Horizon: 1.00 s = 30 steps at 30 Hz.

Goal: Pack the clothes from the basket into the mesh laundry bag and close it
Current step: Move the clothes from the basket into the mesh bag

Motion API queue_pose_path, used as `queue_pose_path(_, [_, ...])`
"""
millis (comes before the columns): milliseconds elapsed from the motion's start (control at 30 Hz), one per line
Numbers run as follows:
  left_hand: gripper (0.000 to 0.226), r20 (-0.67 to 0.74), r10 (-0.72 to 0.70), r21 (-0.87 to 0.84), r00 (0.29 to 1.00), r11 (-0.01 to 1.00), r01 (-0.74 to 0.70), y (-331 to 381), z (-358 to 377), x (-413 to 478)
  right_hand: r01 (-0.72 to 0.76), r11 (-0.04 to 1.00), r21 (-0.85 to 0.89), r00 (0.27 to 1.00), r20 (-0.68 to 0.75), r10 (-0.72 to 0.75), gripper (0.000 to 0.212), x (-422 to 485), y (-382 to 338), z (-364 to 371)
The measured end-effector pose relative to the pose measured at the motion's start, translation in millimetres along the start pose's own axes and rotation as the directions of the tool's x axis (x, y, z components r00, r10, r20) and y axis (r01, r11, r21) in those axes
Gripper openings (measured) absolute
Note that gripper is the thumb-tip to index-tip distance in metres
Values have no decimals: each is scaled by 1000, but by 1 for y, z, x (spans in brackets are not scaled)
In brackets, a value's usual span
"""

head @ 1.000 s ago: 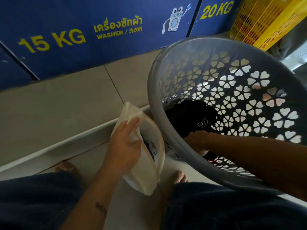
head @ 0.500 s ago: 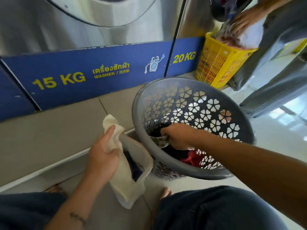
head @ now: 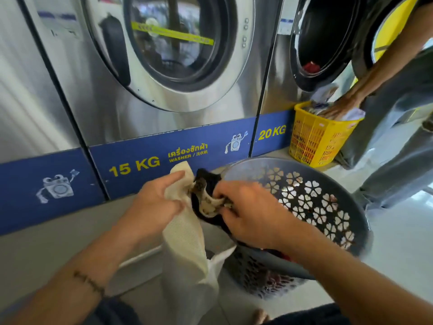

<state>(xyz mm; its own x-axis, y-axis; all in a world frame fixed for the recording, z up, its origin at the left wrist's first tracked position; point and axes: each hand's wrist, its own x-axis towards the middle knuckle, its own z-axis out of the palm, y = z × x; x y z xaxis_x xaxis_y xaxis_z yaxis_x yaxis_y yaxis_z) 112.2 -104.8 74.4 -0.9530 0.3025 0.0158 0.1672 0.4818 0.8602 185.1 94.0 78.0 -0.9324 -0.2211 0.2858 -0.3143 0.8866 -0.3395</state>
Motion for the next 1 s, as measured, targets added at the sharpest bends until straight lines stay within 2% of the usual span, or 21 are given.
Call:
queue_pose_path(33, [68, 6, 1, 9, 1000, 1000, -1, 1, -4, 1, 10, 999, -35, 992, 129, -5, 22, -1, -5, 16])
queue_pose_path(100, [69, 31, 1, 22, 1000, 1000, -2, 4, -7, 1, 37, 996, -81, 920, 392, -2, 30, -4, -8, 45])
queue_pose_path(133, [69, 45, 2, 34, 999, 999, -4, 3, -7, 1, 26, 998, -63, 889, 457, 6, 36, -5, -6, 52])
queue_pose_path(200, [69, 60, 4, 54, 998, 999, -7, -1, -7, 0, -71, 996, 59, 900, 434, 38, 44, -6, 2, 52])
queue_pose_path(267, [69, 57, -19, 46, 998, 999, 17, -11, -4, 0, -145, 977, 155, 942, 323, 89, 50, -5, 13, 49])
queue_pose_path(367, [67, 30, -50, 11, 998, 999, 50, -18, 3, 3, -163, 983, 88, 975, 169, 147, 71, -3, 36, 45])
queue_pose_path(433, [66, 25, -56, 9, 998, 998, 56, -17, 12, 6, -307, 951, 39, 930, 225, 291, 94, -3, 60, 47])
queue_pose_path(500, [67, 25, -54, 21, 998, 998, 53, -16, 22, 8, -478, 869, 124, 833, 376, 405, 105, -6, 79, 53])
queue_pose_path(533, [67, 26, -50, 34, 998, 998, 49, -14, 26, 9, -541, 811, 222, 795, 448, 408, 102, -8, 85, 57])
queue_pose_path(600, [68, 33, -24, 75, 999, 997, 22, -12, 35, 9, -610, 708, 357, 764, 504, 403, 77, -8, 88, 67])
queue_pose_path(667, [70, 42, -1, 125, 999, 992, -4, -8, 43, 9, -597, 739, 313, 774, 466, 428, 56, -5, 87, 72])
queue_pose_path(767, [66, 44, 12, 141, 999, 990, -18, -3, 49, 11, -499, 860, 105, 822, 371, 432, 51, 0, 79, 70])
queue_pose_path(867, [51, 55, 30, 169, 998, 985, -39, 1, 50, 10, -423, 906, -20, 879, 235, 415, 41, 0, 69, 62])
queue_pose_path(933, [51, 62, 26, 160, 998, 987, -36, 2, 49, 8, -389, 921, 0, 920, 60, 388, 30, 0, 60, 56])
queue_pose_path(1000, [64, 72, 7, 142, 997, 990, -17, 0, 48, 6, -343, 938, 45, 925, -154, 346, 25, 2, 48, 54])
